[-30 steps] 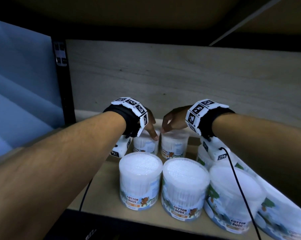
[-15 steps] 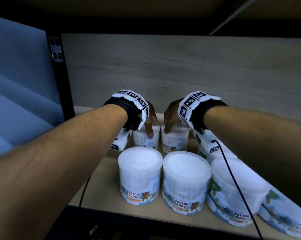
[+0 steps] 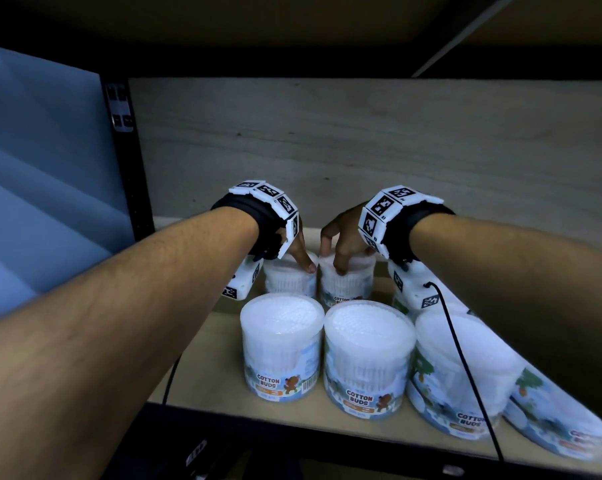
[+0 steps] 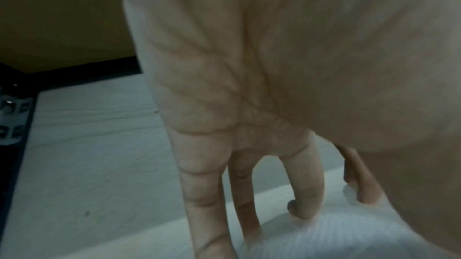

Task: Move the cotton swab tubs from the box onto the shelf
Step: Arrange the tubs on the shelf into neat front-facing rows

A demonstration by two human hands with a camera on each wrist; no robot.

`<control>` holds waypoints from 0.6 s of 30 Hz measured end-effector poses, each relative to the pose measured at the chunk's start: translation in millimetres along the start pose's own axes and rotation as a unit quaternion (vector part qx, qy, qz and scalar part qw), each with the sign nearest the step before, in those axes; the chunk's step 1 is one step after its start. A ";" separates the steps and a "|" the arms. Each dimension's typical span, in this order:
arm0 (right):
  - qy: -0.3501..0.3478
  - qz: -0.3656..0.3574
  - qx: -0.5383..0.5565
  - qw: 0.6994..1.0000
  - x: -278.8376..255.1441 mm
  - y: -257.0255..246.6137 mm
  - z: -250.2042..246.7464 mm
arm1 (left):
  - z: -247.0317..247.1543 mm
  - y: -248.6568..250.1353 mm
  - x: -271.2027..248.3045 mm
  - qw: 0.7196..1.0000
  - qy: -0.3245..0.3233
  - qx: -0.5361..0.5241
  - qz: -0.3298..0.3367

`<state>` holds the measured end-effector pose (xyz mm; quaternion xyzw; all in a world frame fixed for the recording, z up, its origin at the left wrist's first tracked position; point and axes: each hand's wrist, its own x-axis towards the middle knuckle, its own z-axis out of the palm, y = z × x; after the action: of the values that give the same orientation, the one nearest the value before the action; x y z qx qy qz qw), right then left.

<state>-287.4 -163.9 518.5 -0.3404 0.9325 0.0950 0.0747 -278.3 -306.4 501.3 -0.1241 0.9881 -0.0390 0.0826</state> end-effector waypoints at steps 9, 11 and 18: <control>0.006 0.002 0.035 0.999 -17.8 -2.2 2.5 | 1.0 8.4 -21.1 0.999 -0.041 -0.002 -0.018; 0.015 0.005 0.048 0.999 -21.8 -2.3 4.0 | 0.6 8.4 -21.2 0.999 -0.036 0.008 -0.019; 0.013 0.001 0.056 0.998 -34.8 -6.8 5.4 | 1.9 14.7 -31.4 0.999 -0.030 0.036 -0.008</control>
<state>-256.2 -146.2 519.5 -0.3360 0.9376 0.0383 0.0815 -251.4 -284.4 502.8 -0.1302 0.9820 -0.0719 0.1165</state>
